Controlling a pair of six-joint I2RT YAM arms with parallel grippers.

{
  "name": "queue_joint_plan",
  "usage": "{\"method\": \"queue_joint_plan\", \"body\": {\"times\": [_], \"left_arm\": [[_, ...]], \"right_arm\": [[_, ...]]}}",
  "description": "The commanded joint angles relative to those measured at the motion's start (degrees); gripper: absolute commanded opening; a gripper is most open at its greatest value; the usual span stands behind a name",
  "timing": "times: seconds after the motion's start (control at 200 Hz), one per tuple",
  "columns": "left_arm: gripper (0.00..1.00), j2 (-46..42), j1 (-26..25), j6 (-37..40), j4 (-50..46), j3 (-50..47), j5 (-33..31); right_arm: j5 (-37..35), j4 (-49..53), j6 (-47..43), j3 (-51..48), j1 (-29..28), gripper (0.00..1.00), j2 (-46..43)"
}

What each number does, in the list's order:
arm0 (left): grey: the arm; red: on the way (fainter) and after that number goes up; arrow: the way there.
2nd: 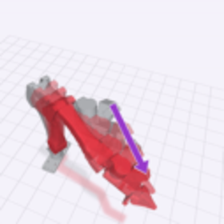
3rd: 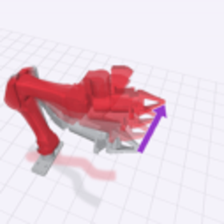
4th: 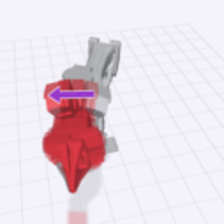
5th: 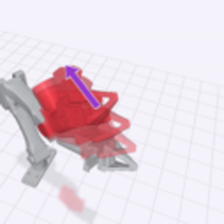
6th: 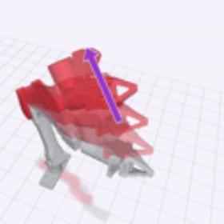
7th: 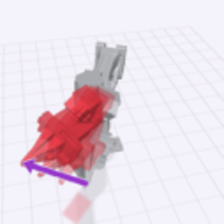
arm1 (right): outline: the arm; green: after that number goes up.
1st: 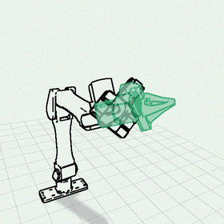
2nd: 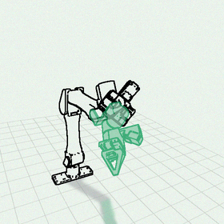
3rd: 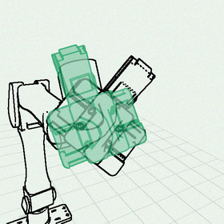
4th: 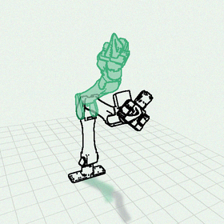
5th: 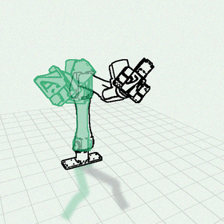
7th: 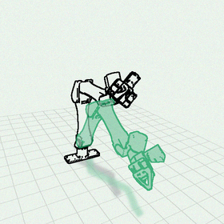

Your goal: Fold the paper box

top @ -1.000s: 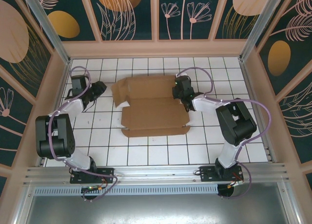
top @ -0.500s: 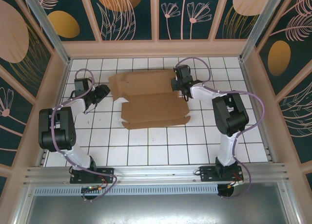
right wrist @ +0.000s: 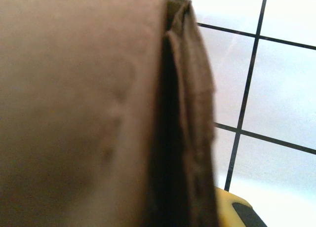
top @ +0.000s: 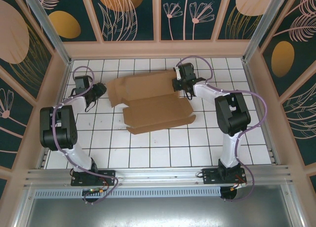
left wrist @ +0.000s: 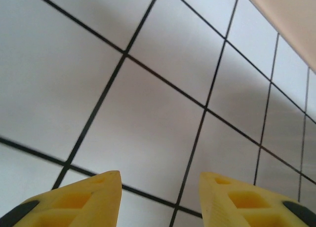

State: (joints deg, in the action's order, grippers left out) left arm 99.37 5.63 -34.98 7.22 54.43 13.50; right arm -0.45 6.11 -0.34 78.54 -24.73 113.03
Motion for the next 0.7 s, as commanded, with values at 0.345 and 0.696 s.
{"method": "queue_joint_plan", "body": {"times": [0.345,0.696], "left_arm": [[0.46,-8.9,-5.0,-3.2,6.1,-6.5,13.1],[0.47,-4.7,-11.0,-0.8,3.9,0.0,14.7]], "right_arm": [[1.3,9.9,3.2,1.3,-0.1,0.00,6.9],[1.9,6.9,3.8,-1.9,-1.0,0.00,4.9]]}}
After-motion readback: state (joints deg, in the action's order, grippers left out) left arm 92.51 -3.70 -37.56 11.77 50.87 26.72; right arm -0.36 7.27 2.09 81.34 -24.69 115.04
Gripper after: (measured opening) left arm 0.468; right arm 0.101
